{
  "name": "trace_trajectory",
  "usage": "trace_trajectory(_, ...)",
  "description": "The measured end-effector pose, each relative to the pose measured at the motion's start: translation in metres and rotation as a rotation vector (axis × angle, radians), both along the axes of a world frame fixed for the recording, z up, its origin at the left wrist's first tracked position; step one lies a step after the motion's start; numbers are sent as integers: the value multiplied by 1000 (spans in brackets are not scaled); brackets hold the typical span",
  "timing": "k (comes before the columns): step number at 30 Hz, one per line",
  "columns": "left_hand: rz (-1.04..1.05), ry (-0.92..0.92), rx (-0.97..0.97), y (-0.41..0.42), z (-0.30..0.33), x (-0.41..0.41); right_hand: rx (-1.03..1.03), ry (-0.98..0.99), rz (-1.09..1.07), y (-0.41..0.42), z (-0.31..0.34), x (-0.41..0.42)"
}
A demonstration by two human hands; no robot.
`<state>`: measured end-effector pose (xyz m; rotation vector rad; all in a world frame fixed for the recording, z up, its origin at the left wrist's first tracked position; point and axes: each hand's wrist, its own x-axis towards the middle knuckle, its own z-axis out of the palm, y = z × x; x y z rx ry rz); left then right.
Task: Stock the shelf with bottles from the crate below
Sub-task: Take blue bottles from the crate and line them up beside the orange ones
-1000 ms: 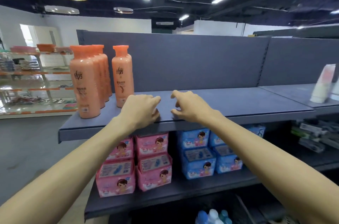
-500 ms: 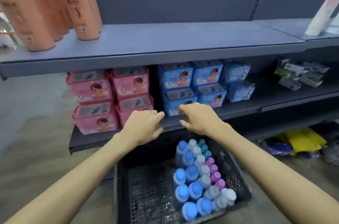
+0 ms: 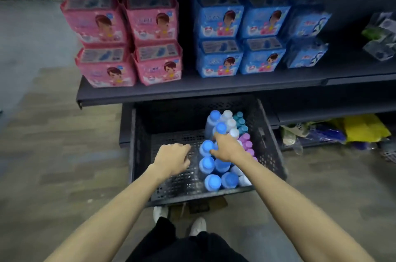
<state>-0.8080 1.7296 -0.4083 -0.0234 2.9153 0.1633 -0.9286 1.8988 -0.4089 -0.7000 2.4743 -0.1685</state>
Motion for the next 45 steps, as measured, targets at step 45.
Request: trace_trajectory(45, -8, 461, -129, -102, 166, -61, -351, 476, 350, -60, 271, -44)
